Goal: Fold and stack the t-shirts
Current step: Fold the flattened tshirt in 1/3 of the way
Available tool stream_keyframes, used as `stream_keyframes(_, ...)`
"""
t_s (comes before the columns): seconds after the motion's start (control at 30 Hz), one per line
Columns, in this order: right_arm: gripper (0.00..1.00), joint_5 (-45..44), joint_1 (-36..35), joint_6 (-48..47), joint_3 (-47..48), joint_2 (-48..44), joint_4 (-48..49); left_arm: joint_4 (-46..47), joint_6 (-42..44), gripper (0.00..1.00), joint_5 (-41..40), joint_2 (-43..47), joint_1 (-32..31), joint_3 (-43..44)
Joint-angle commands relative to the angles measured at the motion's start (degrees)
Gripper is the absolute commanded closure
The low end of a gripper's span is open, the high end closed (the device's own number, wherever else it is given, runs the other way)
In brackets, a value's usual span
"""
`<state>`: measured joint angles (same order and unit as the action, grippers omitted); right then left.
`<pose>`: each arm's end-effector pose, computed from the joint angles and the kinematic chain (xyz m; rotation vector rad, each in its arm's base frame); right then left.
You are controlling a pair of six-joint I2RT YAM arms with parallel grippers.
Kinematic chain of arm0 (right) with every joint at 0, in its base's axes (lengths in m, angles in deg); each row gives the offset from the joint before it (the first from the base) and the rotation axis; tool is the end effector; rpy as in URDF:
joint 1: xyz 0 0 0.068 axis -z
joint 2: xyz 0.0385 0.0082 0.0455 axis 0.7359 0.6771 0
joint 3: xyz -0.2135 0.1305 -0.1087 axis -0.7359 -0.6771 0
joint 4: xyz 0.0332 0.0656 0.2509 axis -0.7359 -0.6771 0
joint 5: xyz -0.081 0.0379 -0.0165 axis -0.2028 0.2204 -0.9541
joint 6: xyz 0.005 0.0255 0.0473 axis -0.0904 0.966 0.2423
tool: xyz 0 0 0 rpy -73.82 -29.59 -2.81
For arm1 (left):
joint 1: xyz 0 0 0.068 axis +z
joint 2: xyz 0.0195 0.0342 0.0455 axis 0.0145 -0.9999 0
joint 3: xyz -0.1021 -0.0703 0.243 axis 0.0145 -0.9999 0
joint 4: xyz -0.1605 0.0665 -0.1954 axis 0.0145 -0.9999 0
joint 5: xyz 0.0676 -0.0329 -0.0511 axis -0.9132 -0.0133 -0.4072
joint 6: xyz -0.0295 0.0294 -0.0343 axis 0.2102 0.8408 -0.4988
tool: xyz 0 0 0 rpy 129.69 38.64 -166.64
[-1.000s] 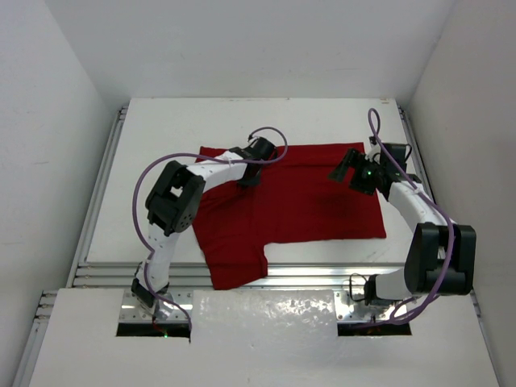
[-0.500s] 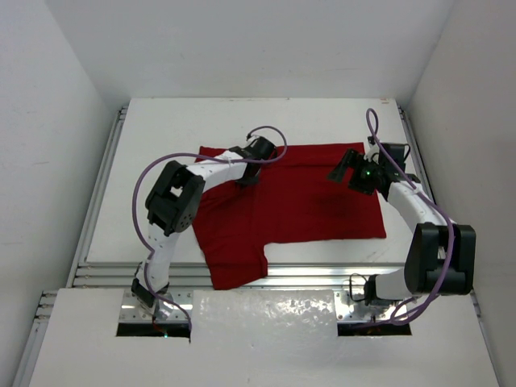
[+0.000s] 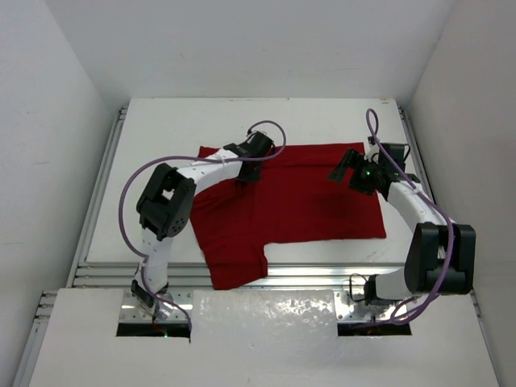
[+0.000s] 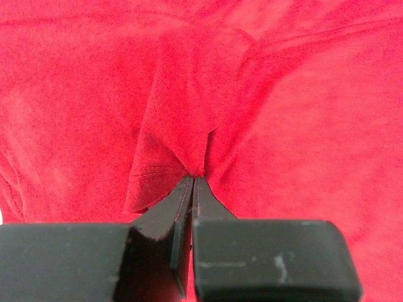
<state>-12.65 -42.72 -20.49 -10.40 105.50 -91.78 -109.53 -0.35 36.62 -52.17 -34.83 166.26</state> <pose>0.2921 -0.0096 0.2124 0.4820 2.3297 0.6809 0.3746 -0.2378 0.1838 0.2296 2.5327 0.1217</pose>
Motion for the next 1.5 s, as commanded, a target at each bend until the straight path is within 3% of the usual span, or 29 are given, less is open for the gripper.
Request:
stream_keyframes(0.0,0.03,-0.2,-0.4,-0.9,2.6,0.2,0.3,2.6,0.0,1.00,3.8,4.7,0.8,-0.7)
stream_keyframes(0.2,0.03,-0.4,-0.5,-1.0,2.6,0.1,0.2,3.2,0.2,1.00,6.1,4.7,0.8,-2.0)
stream_keyframes(0.6,0.03,-0.6,-0.5,-1.1,2.9,0.9,-0.1,7.5,0.4,1.00,19.1,5.4,0.8,-5.0)
stream_keyframes(0.7,0.03,-0.6,-0.5,-1.1,2.9,0.9,-0.1,7.1,-0.1,1.00,17.2,4.0,0.8,-4.2)
stream_keyframes(0.73,0.03,-0.6,-0.6,-1.1,2.9,1.0,-0.1,6.2,-0.1,0.92,16.4,3.2,0.8,-3.5)
stream_keyframes(0.77,0.03,-0.6,-0.6,-1.1,2.9,1.1,-0.1,5.0,-0.6,0.56,15.8,1.9,0.8,-2.4)
stream_keyframes(0.8,0.03,-0.8,-0.6,-1.1,2.9,1.3,0.1,4.8,-0.6,0.44,14.3,1.5,0.8,-2.3)
stream_keyframes(0.9,0.03,-1.0,-0.5,-1.0,3.5,2.4,0.4,5.7,-0.9,0.22,10.4,3.6,0.9,-3.0)
stream_keyframes(0.93,0.03,-0.9,-0.6,-1.0,3.8,3.4,0.4,6.1,-1.1,0.08,9.5,5.8,1.6,-3.2)
stream_keyframes(1.13,0.02,-5.5,-1.8,-2.0,10.3,7.0,-2.6,9.8,-6.5,0.06,8.5,12.7,11.1,-3.2)
stream_keyframes(1.2,0.02,-7.8,-2.2,-1.9,13.9,9.3,-3.6,11.3,-7.6,0.06,8.3,11.9,14.0,-2.7)
stream_keyframes(1.3,0.02,-10.4,-2.4,-2.4,20.4,15.4,-3.6,13.7,-8.2,0.14,10.2,6.2,17.0,0.6)
stream_keyframes(1.37,0.02,-11.7,-2.3,-4.0,28.4,20.0,-7.0,12.7,-8.3,0.22,12.3,0.9,18.0,2.8)
stream_keyframes(1.47,0.04,-13.0,-2.2,-6.1,38.6,29.4,-11.5,15.2,-9.2,0.52,15.8,-2.9,19.1,3.8)
